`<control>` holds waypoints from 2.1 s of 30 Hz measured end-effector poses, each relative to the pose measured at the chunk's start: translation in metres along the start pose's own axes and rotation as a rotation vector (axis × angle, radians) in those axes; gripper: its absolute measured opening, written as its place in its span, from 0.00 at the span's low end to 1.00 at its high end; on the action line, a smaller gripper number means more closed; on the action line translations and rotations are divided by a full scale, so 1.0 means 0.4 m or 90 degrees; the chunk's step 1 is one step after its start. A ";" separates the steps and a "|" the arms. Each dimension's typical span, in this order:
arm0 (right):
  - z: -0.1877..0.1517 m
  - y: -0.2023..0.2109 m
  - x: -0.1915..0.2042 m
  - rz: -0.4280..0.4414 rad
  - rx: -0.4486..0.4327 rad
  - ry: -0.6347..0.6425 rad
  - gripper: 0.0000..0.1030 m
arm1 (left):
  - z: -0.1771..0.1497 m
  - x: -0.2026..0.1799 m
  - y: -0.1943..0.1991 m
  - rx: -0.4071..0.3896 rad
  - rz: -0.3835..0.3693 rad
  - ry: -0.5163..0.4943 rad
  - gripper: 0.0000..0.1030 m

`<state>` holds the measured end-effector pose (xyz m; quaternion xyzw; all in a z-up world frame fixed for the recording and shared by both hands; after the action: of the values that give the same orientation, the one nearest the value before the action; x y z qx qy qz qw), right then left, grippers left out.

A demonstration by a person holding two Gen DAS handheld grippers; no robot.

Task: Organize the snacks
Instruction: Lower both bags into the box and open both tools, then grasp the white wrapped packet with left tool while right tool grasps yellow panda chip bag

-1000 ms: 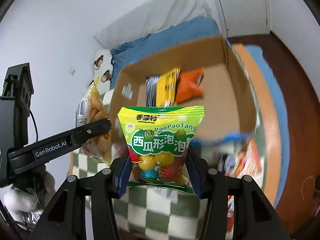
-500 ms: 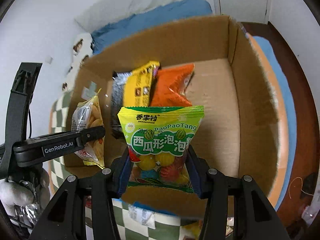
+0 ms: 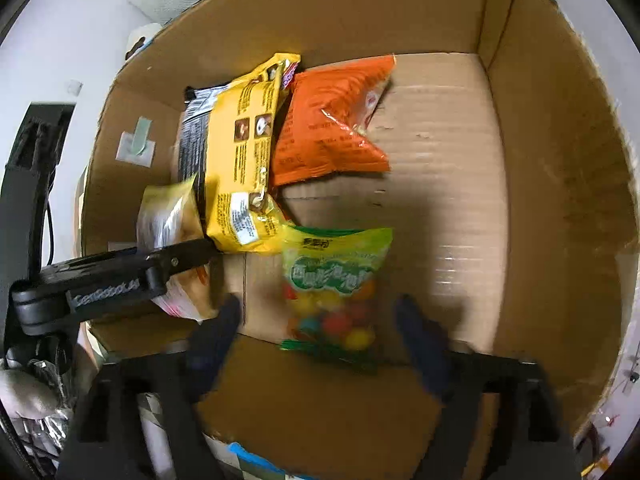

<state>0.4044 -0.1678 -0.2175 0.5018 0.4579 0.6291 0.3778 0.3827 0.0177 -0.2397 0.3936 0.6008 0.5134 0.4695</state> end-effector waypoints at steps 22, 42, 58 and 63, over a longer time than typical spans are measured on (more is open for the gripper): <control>-0.062 0.189 0.019 -0.086 -0.150 0.023 0.91 | -0.117 -0.002 0.254 -0.228 -0.002 -0.008 0.88; -0.247 0.420 0.107 -0.079 -0.295 0.052 0.91 | -0.302 -0.029 0.416 -0.365 0.008 -0.046 0.88; -0.437 0.293 -0.058 -0.072 -0.173 -0.043 0.91 | -0.430 0.123 0.238 -0.248 0.035 0.030 0.88; -0.487 0.151 -0.121 -0.124 -0.091 -0.005 0.91 | -0.445 0.104 0.083 -0.145 0.039 0.014 0.88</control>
<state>0.2234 -0.2693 -0.1888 0.4294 0.4571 0.6183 0.4736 0.1997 0.0190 -0.2081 0.3499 0.5313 0.5970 0.4887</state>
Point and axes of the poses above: each gripper's, at about its wrist camera, not at the fingertips, and y roughly against the way its jaws point, x to its left, z to its top, the point moved 2 cm from there along -y, roughly the way its jaws point, and after that the axes turned 5 degrees about y, right-handed, at the moved point
